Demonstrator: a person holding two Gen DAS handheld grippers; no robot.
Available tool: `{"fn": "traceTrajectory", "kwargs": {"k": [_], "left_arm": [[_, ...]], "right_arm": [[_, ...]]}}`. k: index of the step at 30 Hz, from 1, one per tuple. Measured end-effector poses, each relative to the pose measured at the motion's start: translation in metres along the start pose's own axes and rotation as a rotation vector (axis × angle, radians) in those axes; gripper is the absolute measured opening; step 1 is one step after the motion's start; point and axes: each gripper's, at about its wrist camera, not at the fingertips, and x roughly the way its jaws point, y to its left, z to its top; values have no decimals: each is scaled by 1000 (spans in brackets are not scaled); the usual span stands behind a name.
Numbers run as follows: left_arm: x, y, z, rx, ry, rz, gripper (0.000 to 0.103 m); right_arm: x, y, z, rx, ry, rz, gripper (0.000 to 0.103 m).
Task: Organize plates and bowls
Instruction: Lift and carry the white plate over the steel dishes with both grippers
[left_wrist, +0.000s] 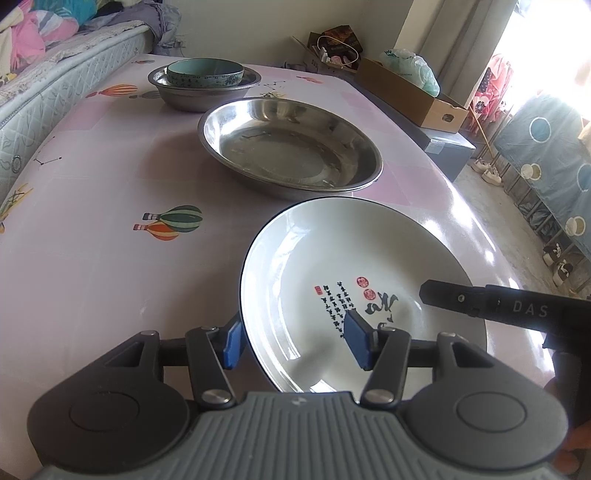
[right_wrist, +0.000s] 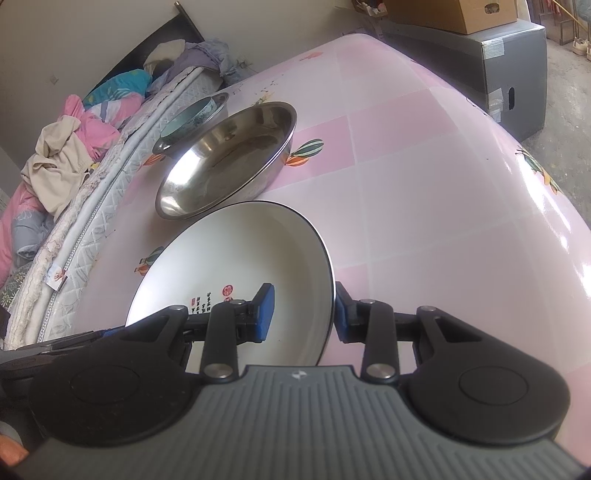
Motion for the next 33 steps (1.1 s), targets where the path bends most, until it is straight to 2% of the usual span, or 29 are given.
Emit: {"fn": "traceTrajectory", "kwargs": {"k": [7,10,33], "left_arm": [[3,-12,-2,64,-24,77,59],[2,-11,-1,54,-23,81,58],[-14,-14,1,42,-58,91,58]], "right_arm": [[3,13,-4,-83,-31,-53,35],[4,19,-5,-120,-39,-84,36],[-5,29,-8,-192,-76,-111,36]]}}
